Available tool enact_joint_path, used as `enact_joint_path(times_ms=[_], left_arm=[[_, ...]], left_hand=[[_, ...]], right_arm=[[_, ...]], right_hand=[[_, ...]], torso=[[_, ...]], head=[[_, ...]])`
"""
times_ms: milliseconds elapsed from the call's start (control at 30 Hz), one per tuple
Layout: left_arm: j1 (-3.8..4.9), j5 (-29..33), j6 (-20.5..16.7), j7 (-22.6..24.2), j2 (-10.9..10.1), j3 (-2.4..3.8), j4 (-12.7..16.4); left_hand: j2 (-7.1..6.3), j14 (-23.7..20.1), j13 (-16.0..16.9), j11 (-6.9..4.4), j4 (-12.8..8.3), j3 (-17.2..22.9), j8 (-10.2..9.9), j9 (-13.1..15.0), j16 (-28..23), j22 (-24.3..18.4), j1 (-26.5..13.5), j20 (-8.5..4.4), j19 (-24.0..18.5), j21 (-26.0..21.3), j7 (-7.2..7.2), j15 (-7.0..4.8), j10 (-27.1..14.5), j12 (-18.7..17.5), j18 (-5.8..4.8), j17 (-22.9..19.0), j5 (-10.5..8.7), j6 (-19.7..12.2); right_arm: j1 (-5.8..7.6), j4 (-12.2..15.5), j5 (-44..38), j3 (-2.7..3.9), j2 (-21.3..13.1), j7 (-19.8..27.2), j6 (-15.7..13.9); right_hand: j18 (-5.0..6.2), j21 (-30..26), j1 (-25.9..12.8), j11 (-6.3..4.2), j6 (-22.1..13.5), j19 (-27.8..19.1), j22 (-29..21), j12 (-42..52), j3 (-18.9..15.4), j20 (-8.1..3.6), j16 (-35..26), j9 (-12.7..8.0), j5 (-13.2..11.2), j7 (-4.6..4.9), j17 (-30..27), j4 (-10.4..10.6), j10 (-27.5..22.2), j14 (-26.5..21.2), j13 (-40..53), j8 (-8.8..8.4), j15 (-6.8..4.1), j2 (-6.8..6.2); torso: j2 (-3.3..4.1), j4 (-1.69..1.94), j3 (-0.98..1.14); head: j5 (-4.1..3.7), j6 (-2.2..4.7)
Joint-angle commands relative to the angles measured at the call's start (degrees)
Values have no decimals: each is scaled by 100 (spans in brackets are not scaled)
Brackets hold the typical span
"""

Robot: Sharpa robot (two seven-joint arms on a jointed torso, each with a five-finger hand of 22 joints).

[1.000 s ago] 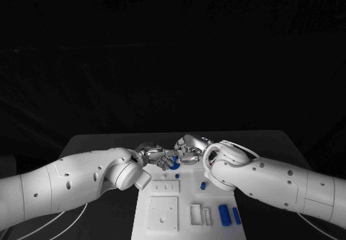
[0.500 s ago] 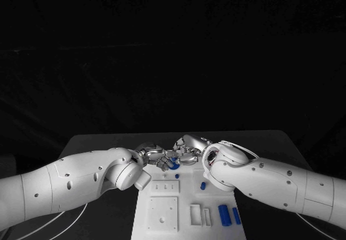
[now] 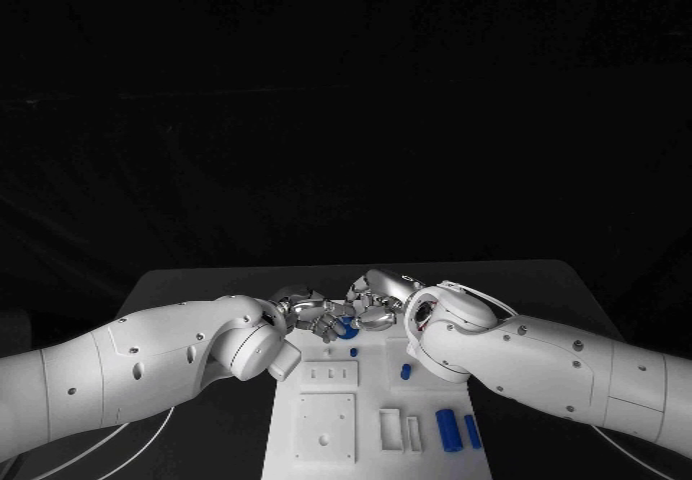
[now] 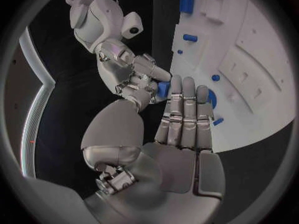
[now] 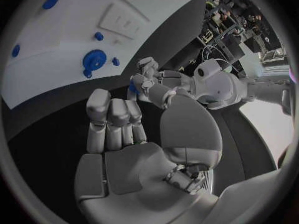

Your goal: Assemble the parts on the task board

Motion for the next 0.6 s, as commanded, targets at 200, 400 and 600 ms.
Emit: enact_joint_path(times_ms=[200,400,600], left_arm=[[15,-106,148,43,16,16,30],[14,-162,166,-3,16,15,36],[14,-177,131,-10,12,15,35]], left_hand=[[41,98,56,-47,0,246,81,56,84,30,38,-25,71,63,-47,-30,165,22,44,12,-46,159],[47,283,164,-158,54,250,214,158,287,82,-70,-100,225,205,-140,-132,411,161,64,100,-47,372],[82,354,303,-238,113,254,295,267,514,119,-181,-188,313,356,-207,-231,515,320,69,204,-47,500]], right_arm=[[-11,0,-9,-11,33,90,138],[-12,6,-24,-13,35,93,145],[-14,15,-14,-17,42,94,166]], right_hand=[[390,5,-26,-8,425,13,64,-30,23,22,-35,22,37,302,1,-4,-25,18,0,38,-15,29],[390,4,-25,-8,425,13,64,-30,24,22,-36,24,42,302,1,-6,-24,18,0,37,-15,29],[390,4,-26,-8,426,13,64,-31,25,22,-37,25,48,302,1,-8,-26,18,0,37,-15,28]], torso=[[3,3,2],[2,2,1],[2,4,1]], head=[[-8,7],[-11,11],[-12,6]])
